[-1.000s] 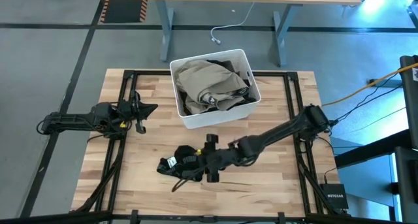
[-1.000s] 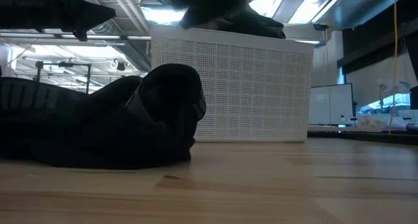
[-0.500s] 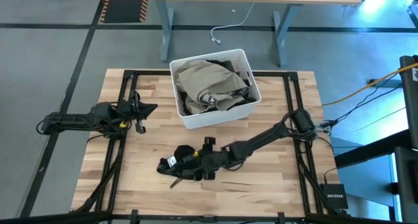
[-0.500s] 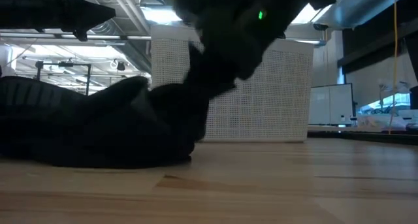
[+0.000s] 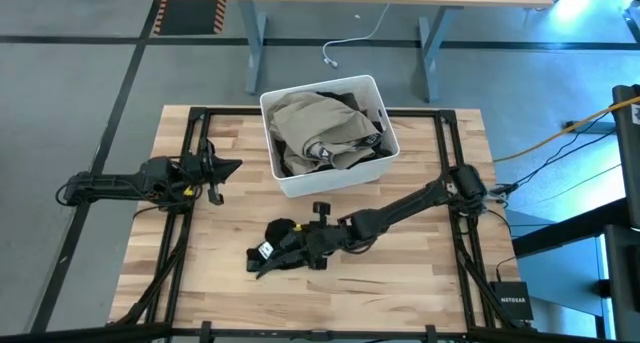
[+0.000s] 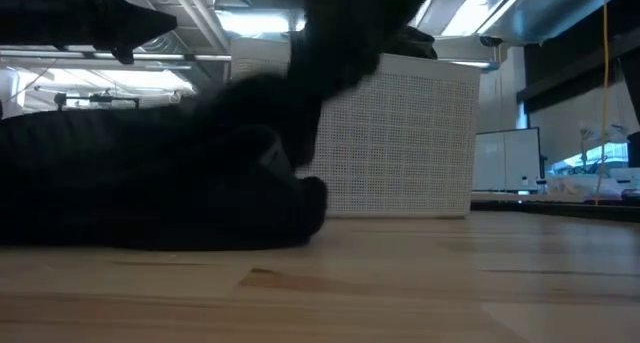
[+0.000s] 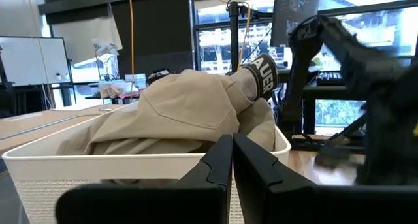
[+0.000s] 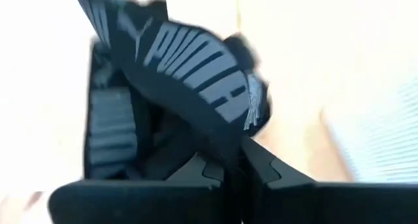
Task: Sort clothes
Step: Put the black boxer into the white bin
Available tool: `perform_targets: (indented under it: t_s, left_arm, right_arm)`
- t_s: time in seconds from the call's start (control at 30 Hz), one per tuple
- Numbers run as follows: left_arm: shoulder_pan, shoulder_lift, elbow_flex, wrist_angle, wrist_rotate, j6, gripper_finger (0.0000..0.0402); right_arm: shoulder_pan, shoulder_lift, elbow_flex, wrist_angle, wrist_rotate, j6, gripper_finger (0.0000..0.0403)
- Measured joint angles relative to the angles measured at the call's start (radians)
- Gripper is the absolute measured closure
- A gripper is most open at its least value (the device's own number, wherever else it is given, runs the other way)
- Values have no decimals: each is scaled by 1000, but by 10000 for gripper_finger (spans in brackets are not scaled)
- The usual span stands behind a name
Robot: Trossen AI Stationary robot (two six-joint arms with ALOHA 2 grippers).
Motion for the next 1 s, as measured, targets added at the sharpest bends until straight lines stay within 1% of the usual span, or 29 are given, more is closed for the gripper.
perform_targets:
  t_s: [0.2, 0.3, 0.4, 0.5, 0.63, 0.7, 0.83, 0.9, 1.0]
  left_arm:
    - [0, 0, 0, -4, 0, 0, 394]
    - [0, 0, 0, -4, 0, 0, 394]
    - [0, 0, 0, 1, 0, 0, 394]
    - [0, 0, 0, -1, 0, 0, 394]
    - [0, 0, 0, -4, 0, 0, 394]
    - [0, 0, 0, -4, 0, 4, 394]
    - [0, 0, 0, -4, 0, 7, 394]
    - [0, 0, 0, -4, 0, 7, 394]
    - [0, 0, 0, -5, 0, 2, 394]
  right_arm:
    - [34, -120, 132, -144, 170, -102, 394]
    - [35, -176, 211, -143, 291, -186, 388]
    - [23, -212, 302, -133, 371, -291, 394]
    - [-3, -225, 416, -125, 413, -404, 397]
    - [-55, -225, 596, -119, 466, -548, 389]
    - [-85, -227, 673, -93, 483, -610, 389]
    - [-140, -227, 790, -8, 571, -763, 391]
    - [-175, -229, 829, 10, 588, -803, 389]
    - [-237, -230, 847, -12, 628, -775, 384]
